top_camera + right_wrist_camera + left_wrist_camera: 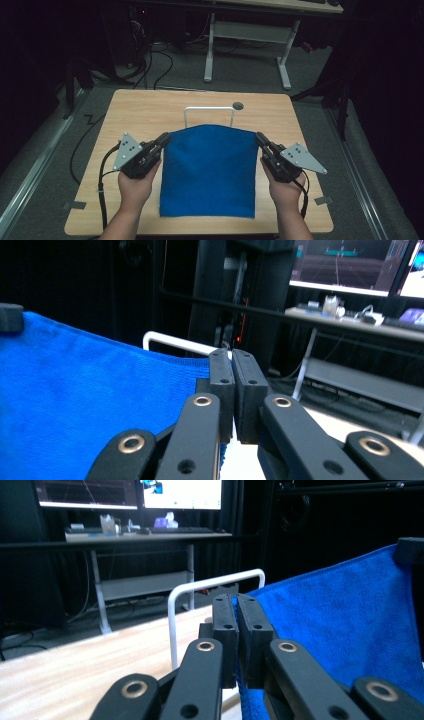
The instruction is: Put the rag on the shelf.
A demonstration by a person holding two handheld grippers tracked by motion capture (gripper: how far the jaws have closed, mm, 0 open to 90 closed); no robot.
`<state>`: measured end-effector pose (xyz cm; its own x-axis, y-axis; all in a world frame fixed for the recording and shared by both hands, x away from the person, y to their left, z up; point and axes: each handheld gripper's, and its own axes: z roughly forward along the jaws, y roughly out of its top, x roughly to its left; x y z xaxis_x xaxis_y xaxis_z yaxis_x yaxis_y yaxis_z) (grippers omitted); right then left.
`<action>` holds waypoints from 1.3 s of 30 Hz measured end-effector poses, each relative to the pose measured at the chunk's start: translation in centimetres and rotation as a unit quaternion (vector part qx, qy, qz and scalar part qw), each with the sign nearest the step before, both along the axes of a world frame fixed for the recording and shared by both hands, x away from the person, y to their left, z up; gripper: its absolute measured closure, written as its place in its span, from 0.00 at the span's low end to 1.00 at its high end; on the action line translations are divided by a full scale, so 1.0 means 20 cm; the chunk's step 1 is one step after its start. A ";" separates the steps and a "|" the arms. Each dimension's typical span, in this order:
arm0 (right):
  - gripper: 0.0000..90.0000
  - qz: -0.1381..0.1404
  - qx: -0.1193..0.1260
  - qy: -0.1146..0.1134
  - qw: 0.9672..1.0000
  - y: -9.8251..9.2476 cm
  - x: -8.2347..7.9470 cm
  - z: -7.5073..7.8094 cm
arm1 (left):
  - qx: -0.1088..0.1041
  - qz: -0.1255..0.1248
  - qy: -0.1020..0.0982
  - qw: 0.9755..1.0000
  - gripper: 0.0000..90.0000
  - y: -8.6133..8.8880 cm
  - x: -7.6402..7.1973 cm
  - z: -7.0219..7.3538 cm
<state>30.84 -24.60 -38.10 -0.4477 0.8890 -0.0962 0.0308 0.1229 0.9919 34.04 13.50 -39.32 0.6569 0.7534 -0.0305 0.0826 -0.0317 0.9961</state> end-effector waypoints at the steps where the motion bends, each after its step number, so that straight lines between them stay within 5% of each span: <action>1: 0.99 0.000 0.001 -0.005 1.000 0.00 0.00 0.02 | 0.000 0.000 -0.004 1.000 0.97 0.00 0.00 0.02; 17: 0.99 -0.009 0.014 -0.062 0.998 -0.03 0.03 0.30 | -0.006 0.009 -0.072 0.997 0.98 0.02 0.05 0.30; 28: 0.99 -0.019 0.018 -0.050 0.998 -0.04 0.13 0.35 | -0.002 -0.004 -0.038 0.999 0.98 0.04 0.21 0.34; 39: 0.99 -0.031 0.018 -0.036 0.999 -0.04 0.31 0.40 | 0.032 0.028 -0.053 0.998 0.98 0.03 0.38 0.42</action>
<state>37.03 -25.34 -30.09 -0.3843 0.9185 -0.0933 -0.0352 0.0864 0.9956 41.56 14.05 -31.02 0.6109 0.7869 0.0871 -0.0198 -0.0948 0.9953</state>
